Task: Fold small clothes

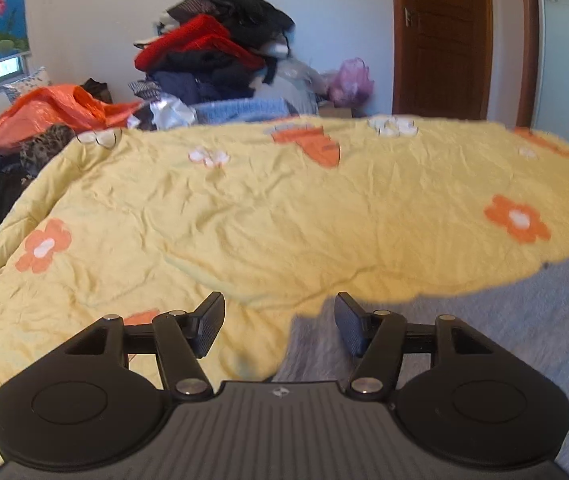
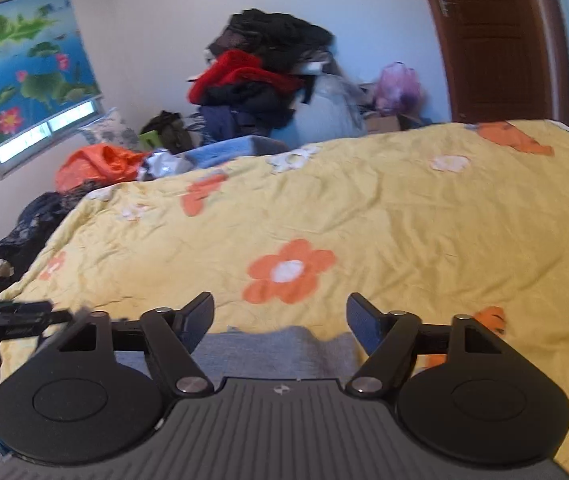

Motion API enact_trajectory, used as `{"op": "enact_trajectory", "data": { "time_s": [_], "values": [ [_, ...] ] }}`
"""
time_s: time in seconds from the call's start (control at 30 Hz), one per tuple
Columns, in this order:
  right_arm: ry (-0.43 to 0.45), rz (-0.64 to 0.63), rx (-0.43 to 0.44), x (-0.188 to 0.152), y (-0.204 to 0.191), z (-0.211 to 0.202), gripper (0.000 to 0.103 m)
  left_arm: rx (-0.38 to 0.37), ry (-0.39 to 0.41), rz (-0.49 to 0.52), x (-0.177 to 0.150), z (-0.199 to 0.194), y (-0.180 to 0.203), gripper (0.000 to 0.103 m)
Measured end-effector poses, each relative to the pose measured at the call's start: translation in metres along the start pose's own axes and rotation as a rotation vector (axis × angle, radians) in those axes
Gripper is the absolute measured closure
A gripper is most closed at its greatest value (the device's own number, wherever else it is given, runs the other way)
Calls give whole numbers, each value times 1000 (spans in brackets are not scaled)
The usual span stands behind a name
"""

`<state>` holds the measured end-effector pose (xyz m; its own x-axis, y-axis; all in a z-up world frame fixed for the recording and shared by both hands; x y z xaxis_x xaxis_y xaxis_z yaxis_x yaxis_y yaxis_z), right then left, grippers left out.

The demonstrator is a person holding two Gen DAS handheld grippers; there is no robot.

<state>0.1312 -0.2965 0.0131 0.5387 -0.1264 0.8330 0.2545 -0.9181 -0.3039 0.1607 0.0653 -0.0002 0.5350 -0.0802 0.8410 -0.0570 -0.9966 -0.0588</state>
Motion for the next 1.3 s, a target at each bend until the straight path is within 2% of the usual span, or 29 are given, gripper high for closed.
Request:
{"op": "enact_trajectory", "data": {
  "time_s": [0.03,0.07,0.1,0.2,0.3,0.37,0.47,0.53,0.57,0.6,0.63,0.67,0.73,0.77,0.8,0.83,0.9,0.97,1.03,1.1,1.17,1.23,1.3],
  "values": [
    [-6,-16,10,-2,-8,2,20,-23,14,-20,6,-3,7,34],
    [-17,-38,18,-5,-17,7,18,-53,29,-32,11,-6,17,24],
    [-27,-63,24,-10,-24,14,18,-79,41,-31,14,-6,27,21],
    [-101,-99,27,-32,-38,42,18,-121,12,21,6,11,59,21],
    [-189,-166,-10,-62,-40,69,18,-115,-99,74,-27,43,65,19],
    [-155,-287,-33,-74,-43,70,13,-154,-73,59,-35,46,56,17],
    [-157,-264,-21,-71,-38,68,8,-164,-65,63,-35,48,50,16],
    [-153,-204,-19,-64,-27,72,7,-134,-67,65,-32,51,47,12],
    [-153,-203,-29,-61,-25,75,4,-108,-75,58,-31,55,45,4],
    [-162,-220,-38,-62,-25,78,3,-85,-100,21,-31,57,38,1],
    [-170,-241,-47,-63,-28,80,3,-81,-112,-30,-31,56,31,1],
    [-165,-249,-55,-63,-29,78,8,-42,-106,-55,-32,50,24,1],
    [-138,-234,-72,-60,-32,58,15,47,-41,-25,-31,21,17,2],
    [-118,-227,-72,-58,-36,43,12,51,-5,3,-32,4,20,2],
    [-88,-223,-43,-56,-42,26,9,28,21,25,-33,-12,26,2],
    [-61,-228,-1,-57,-50,11,1,-10,40,44,-36,-25,35,2],
    [-66,-271,35,-64,-64,-2,1,-72,53,84,-42,-41,53,2],
    [-128,-362,-8,-79,-72,6,1,-115,26,161,-55,-40,73,2],
    [-168,-448,-74,-93,-70,21,0,-95,8,209,-69,-27,80,1],
    [-136,-431,-55,-98,-66,28,0,-135,-32,113,-69,-17,70,0],
    [-146,-385,-45,-94,-59,33,0,-179,-72,36,-67,-3,59,0],
    [-152,-369,-38,-91,-56,35,0,-157,-71,42,-62,0,55,0],
    [-143,-351,-51,-88,-56,31,1,-100,-64,47,-63,-15,56,0]
  ]
}}
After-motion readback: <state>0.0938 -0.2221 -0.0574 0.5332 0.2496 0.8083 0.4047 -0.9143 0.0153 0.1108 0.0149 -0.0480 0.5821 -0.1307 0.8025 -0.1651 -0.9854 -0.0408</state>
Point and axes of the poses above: each gripper's, at about its wrist camera, not at the fingertips, and z roughly the way its jaws point, y to its right, x to its top, the point moved 9 cm from there along z, roughly the way its jaws point, and after that the axes turned 3 degrees about y, right-handed, at the moved point
